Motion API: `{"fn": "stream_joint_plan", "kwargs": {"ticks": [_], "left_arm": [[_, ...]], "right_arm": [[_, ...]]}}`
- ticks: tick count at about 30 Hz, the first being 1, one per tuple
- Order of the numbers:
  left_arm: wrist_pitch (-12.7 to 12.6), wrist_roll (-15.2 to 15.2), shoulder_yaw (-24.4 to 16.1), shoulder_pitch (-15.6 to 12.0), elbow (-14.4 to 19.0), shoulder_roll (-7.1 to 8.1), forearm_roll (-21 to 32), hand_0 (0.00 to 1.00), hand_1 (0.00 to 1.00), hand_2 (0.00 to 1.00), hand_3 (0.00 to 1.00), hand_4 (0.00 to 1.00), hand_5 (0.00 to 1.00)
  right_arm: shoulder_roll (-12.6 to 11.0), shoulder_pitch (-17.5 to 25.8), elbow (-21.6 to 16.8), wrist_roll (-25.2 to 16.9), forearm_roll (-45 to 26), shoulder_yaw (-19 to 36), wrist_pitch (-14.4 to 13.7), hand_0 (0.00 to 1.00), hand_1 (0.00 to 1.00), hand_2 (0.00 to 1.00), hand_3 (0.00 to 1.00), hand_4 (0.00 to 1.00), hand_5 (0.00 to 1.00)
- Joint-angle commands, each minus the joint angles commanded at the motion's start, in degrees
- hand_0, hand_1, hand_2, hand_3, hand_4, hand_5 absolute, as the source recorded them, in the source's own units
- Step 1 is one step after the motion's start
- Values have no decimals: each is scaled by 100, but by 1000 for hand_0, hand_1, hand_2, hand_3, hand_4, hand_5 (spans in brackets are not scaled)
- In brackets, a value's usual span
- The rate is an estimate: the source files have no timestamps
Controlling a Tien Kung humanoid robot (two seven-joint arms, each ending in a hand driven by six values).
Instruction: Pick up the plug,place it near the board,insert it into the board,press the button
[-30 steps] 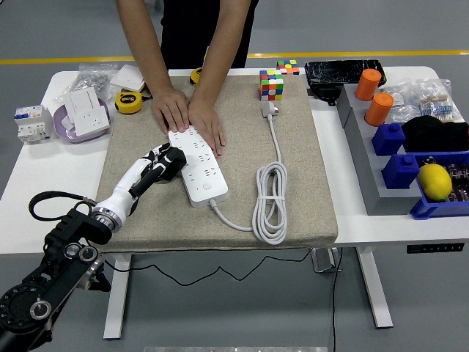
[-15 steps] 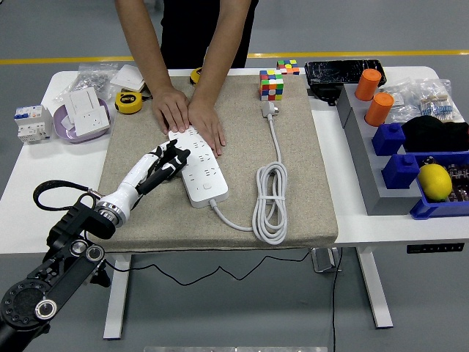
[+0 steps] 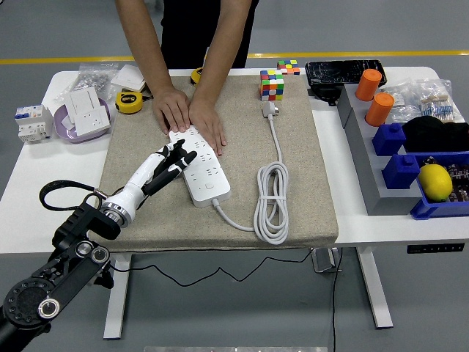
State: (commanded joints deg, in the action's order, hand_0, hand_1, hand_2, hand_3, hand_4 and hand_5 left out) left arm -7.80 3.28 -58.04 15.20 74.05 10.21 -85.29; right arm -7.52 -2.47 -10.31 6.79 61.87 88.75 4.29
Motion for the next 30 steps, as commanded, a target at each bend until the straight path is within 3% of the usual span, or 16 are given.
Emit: {"fn": "stream_joint_plan", "kwargs": {"ticks": [12, 30], "left_arm": [[48, 142, 523, 231, -82, 132, -180, 996, 987, 929, 949, 998, 998], [111, 281, 910, 583, -113, 207, -746, 998, 980, 928, 944, 998, 998]], "right_arm": [[-22, -12, 0, 5, 68, -5, -14, 837, 749, 728, 760, 998, 753], [-37, -37, 0, 31, 319, -5, -31, 837, 747, 726, 759, 998, 756]]}}
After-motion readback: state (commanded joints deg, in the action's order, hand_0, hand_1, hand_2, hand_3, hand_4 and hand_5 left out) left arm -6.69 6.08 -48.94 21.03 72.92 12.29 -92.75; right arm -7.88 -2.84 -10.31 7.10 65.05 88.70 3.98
